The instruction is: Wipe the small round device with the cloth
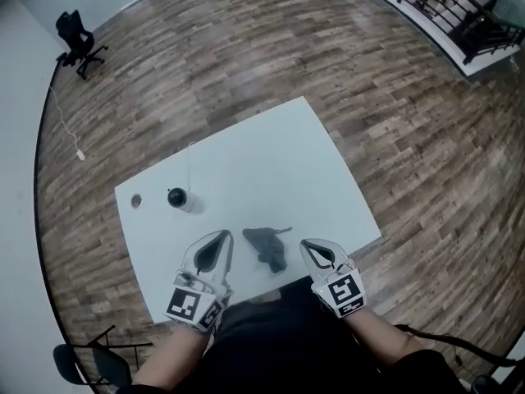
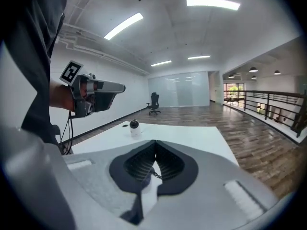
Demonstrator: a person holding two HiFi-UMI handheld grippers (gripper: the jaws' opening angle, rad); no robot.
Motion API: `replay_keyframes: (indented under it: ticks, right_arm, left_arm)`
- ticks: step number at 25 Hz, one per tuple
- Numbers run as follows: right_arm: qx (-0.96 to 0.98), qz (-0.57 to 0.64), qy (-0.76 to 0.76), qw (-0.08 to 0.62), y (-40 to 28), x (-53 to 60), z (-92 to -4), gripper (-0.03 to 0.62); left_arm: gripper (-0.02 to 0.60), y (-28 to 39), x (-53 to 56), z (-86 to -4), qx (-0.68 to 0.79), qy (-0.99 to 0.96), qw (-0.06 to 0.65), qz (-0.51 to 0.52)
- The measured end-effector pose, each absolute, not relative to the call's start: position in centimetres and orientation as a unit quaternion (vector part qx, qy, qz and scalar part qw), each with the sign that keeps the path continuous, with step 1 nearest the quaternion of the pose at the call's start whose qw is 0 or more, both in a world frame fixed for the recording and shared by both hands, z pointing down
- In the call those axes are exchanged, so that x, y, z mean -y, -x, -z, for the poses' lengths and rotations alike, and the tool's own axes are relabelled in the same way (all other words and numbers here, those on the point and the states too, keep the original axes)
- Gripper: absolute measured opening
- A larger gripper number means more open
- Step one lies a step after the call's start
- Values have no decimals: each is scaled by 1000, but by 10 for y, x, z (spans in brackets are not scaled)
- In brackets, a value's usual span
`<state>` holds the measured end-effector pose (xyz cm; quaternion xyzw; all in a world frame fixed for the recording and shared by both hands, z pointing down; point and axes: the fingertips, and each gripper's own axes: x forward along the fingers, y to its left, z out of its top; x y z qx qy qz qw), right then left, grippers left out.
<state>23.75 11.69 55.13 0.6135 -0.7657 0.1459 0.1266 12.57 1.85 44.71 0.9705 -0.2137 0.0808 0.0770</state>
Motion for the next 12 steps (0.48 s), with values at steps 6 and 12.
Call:
replay_keyframes:
  ticks: [6, 12]
  right_arm:
    - [845, -173, -480, 158, -217, -98, -570, 3]
    - [872, -190, -405, 198, -193, -91, -592, 79]
  left_arm:
    - [3, -94, -16, -437, 334, -935, 86, -80]
    - [3, -58, -18, -443, 394, -909, 110, -78]
